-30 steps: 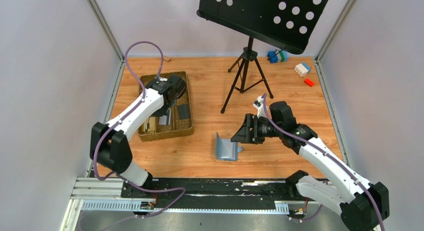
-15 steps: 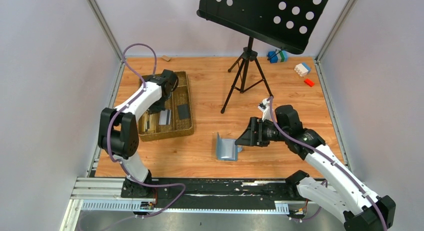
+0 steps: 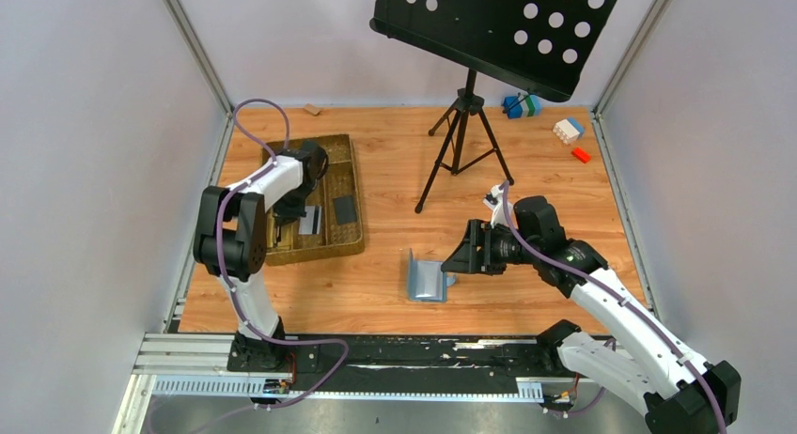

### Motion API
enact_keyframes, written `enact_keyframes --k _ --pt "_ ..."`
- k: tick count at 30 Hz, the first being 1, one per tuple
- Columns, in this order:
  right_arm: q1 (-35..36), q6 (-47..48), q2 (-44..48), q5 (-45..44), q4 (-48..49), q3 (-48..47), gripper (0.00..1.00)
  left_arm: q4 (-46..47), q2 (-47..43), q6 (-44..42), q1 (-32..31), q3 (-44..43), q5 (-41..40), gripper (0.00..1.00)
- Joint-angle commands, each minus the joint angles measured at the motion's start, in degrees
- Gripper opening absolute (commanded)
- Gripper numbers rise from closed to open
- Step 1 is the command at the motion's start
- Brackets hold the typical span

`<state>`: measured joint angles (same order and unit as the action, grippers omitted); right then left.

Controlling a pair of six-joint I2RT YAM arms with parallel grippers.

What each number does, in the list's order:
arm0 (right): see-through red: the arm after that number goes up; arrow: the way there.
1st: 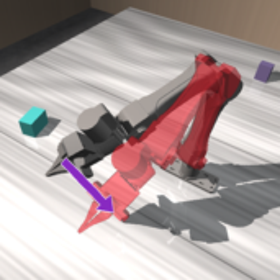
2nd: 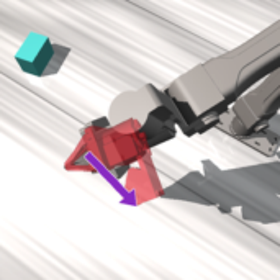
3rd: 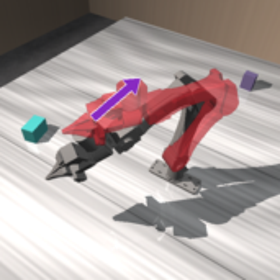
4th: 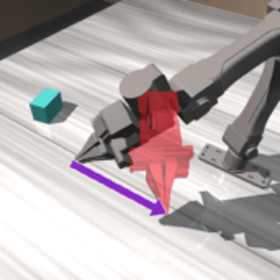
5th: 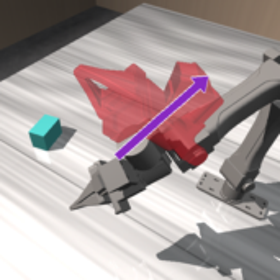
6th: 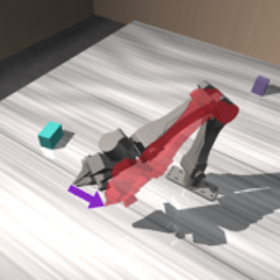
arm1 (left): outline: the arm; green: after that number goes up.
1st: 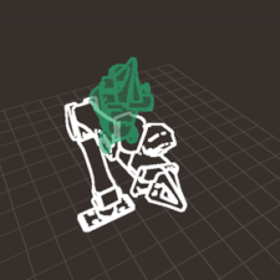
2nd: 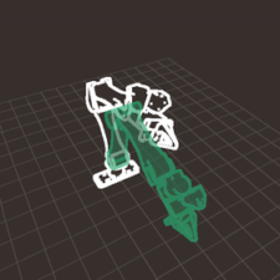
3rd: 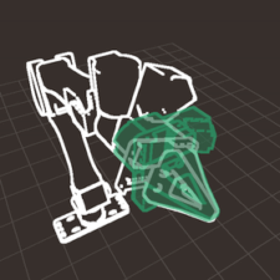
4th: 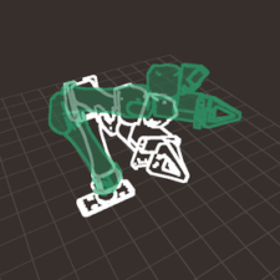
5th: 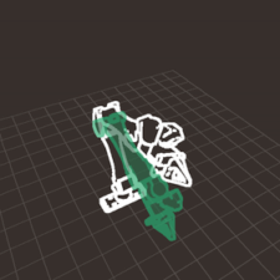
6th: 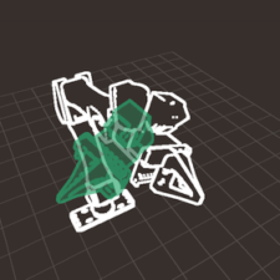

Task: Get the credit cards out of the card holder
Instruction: Place the credit card in the storage box.

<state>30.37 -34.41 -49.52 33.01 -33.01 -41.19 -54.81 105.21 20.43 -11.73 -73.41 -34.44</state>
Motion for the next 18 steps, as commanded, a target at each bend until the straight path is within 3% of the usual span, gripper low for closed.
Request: enact_keyframes --k 1,4,5,7,10,14,18 --pt "0.18 1.22 0.82 -0.73 0.98 -0.80 0.72 -0.91 1.11 0.94 1.70 -1.12 1.57 0.08" --pt "0.20 1.28 0.84 -2.75 -0.31 -0.78 0.73 -2.45 -1.51 1.23 1.68 -1.45 6.83 0.13" --pt "0.19 1.26 0.85 -3.69 -0.67 -0.63 0.73 -3.02 -3.01 1.21 1.70 -1.42 9.80 0.20" --pt "0.18 0.93 0.66 -4.33 -0.97 0.20 0.74 -3.75 -6.76 1.73 1.67 -0.93 13.85 0.42" --pt "0.14 -0.96 0.50 -4.05 0.71 1.52 0.74 -5.47 -11.91 1.67 1.63 -0.55 14.44 0.61" --pt "0.19 -1.83 0.48 -4.97 1.88 1.86 0.74 -8.30 -17.53 0.37 1.64 -1.77 18.80 0.64" --pt "0.20 -1.72 -0.98 -9.39 -0.95 1.17 0.74 -3.88 -26.27 0.48 0.56 2.35 34.86 0.66"
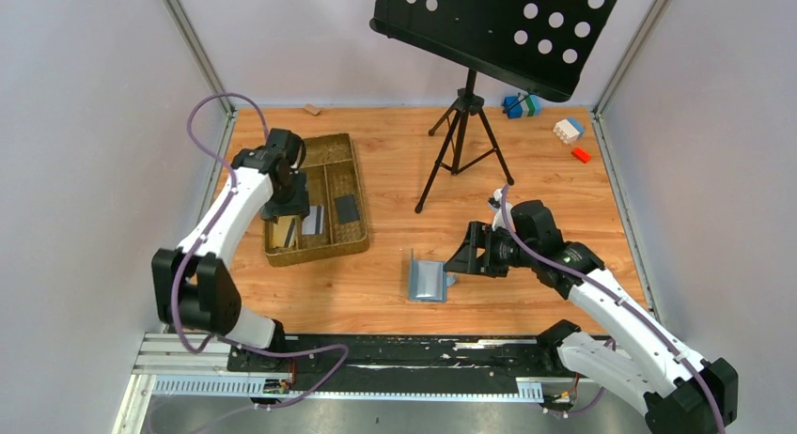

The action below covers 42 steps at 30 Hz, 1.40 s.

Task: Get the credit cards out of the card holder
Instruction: Place the credit card in the storage box, then remove the credit card from the card holder.

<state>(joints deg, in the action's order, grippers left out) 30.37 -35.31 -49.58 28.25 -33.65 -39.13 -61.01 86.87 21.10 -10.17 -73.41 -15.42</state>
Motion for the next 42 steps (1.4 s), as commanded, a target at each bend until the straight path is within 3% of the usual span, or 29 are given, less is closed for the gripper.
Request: enact_keyframes --k 1,2,4,5,7,12,15,23,28,31,33,35,42 --pt "0.14 -0.92 -1.53 -5.60 -1.25 -0.96 0.74 4.70 -10.33 0.64 -1.97 5.23 22.08 0.69" --pt "0.18 -1.18 -2.38 -6.56 -2.05 -0.71 0.74 7.26 -12.61 2.48 -3.51 7.68 26.15 0.74" --pt "0.26 -1.52 -3.53 -7.49 -2.70 0.29 0.78 11.84 -17.24 6.25 -8.03 12.71 29.28 0.97" --pt "0.28 -1.64 -3.95 -7.52 -2.55 1.08 0.82 12.94 -19.12 8.64 -10.66 14.70 28.36 0.99" --pt "0.36 -2.17 -4.31 -8.19 -2.02 2.90 0.89 16.23 -22.69 12.60 -16.84 18.94 27.21 1.00" --pt "0.56 -3.53 -4.76 -11.12 0.42 5.68 0.86 22.48 -26.83 18.29 -27.98 26.00 25.65 1.00" --pt "0.72 -4.38 -7.11 -10.84 3.08 5.72 0.76 22.10 -26.95 17.58 -29.09 25.25 25.48 1.00" --pt "4.66 -4.46 -17.82 -14.88 5.15 0.42 0.73 24.46 -25.13 16.85 -30.57 25.17 28.45 0.99" --pt "4.87 -3.15 -23.95 -18.32 3.38 -3.42 0.58 25.44 -21.16 18.44 -32.42 24.74 29.73 0.99" --pt "5.04 -2.10 -26.51 -17.78 2.81 -4.99 0.45 27.66 -19.36 19.43 -33.83 24.54 30.41 0.99" --pt "5.06 -1.86 -26.79 -16.39 2.52 -5.07 0.20 27.62 -16.78 20.12 -34.65 24.26 30.76 0.99" --pt "5.15 -2.09 -26.45 -14.85 1.40 -5.45 0.02 27.59 -14.52 20.33 -35.18 23.87 31.82 0.98" --pt "5.24 -1.31 -15.35 -12.16 -3.21 -6.42 0.00 31.34 -10.86 20.96 -39.09 21.68 32.78 1.00"
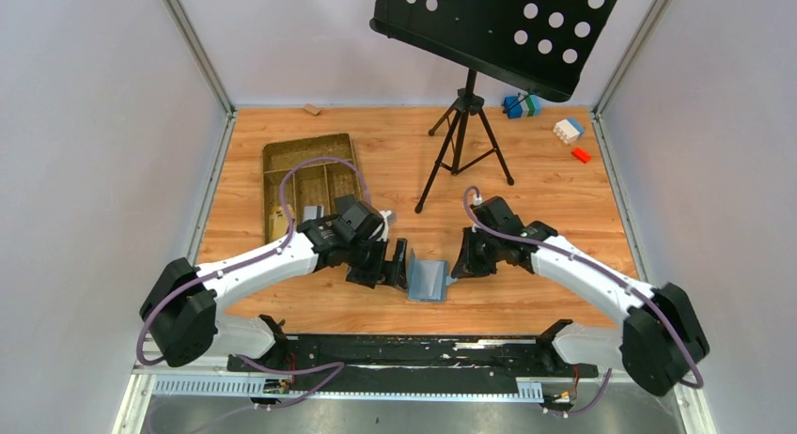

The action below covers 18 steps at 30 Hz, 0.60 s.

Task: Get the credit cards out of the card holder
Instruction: Remove the credit card from the card holder.

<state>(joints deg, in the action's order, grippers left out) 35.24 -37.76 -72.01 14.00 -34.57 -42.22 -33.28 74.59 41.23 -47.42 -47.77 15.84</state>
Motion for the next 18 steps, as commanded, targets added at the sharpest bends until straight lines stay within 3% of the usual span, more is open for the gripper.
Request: enact_keyframes --k 1,13,18 --pt "0.40 1.21 8.30 2.34 -2.98 -3.39 0.00 3.76 2.21 0.83 -2.41 -4.57 1.34 1.00" --pt "0.38 2.13 9.14 5.36 -0.01 -1.27 0.00 2.52 16.15 -1.61 -5.58 -11.90 -3.23 1.00" --pt "0.35 2.81 7.78 7.03 -1.41 -2.99 0.00 2.36 20.14 -2.24 -5.60 -15.61 -2.37 0.94"
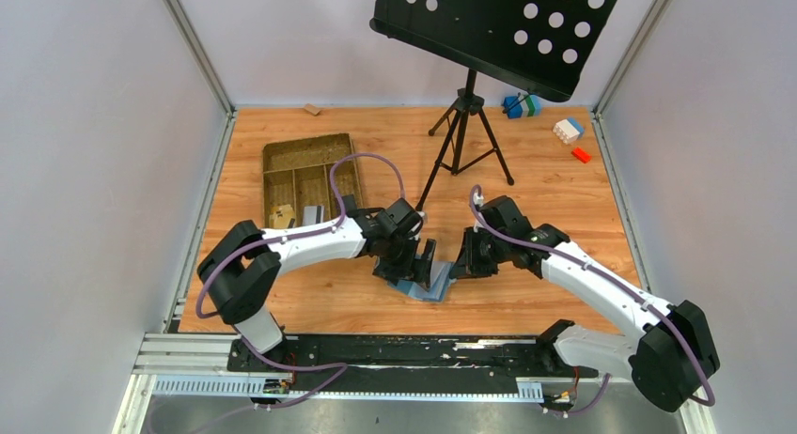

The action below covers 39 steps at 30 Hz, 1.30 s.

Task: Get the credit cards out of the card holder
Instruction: Remove the credit card from the card holder.

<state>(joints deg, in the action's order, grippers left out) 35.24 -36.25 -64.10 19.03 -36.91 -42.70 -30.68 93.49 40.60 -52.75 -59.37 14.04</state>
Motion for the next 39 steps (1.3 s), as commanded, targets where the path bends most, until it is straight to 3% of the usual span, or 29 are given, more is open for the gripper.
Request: enact_keyframes --k 1,7,13,17,25,27,30,33,35,39 --pt "0.36 1.19 0.19 1.75 1.33 -2.24 0.00 -0.70 1.82 -2.98 -0.33 -4.90 -1.39 0.95" --pt "0.35 -0.03 1.46 0.66 1.42 -1.22 0.00 -1.08 5.76 -8.55 -0.42 -8.16 0.78 0.99" --pt "0.35 -2.20 1.55 0.43 2.47 -0.65 0.00 0.12 7.17 -10.03 -0.42 -4.98 2.93 0.92" --pt "0.35 -2.49 1.25 -0.19 2.46 -0.55 0.00 1.18 7.33 -10.21 -0.42 -2.53 2.54 0.81" --pt "0.42 -3.51 1.62 -0.96 1.91 0.62 0.00 5.59 8.58 -8.35 -0.42 1.69 4.43 0.81" --pt "0.40 -3.97 2.05 -1.77 1.52 1.06 0.00 5.61 8.70 -8.12 -0.42 2.29 3.63 0.74" --pt "0.34 -4.11 2.23 -5.67 -1.56 0.81 0.00 4.00 9.83 -7.14 0.16 2.01 1.16 0.53" --pt "0.21 -4.71 2.26 -8.87 -3.82 1.20 0.01 4.52 11.52 -6.40 1.48 2.73 4.04 0.39" --pt "0.18 -5.91 2.77 -9.17 -3.33 2.23 0.15 5.57 11.79 -5.75 1.83 3.74 5.97 0.36" --pt "0.22 -9.24 4.51 -10.60 -2.20 5.31 0.57 7.57 11.63 -4.58 1.86 5.30 7.88 0.34"
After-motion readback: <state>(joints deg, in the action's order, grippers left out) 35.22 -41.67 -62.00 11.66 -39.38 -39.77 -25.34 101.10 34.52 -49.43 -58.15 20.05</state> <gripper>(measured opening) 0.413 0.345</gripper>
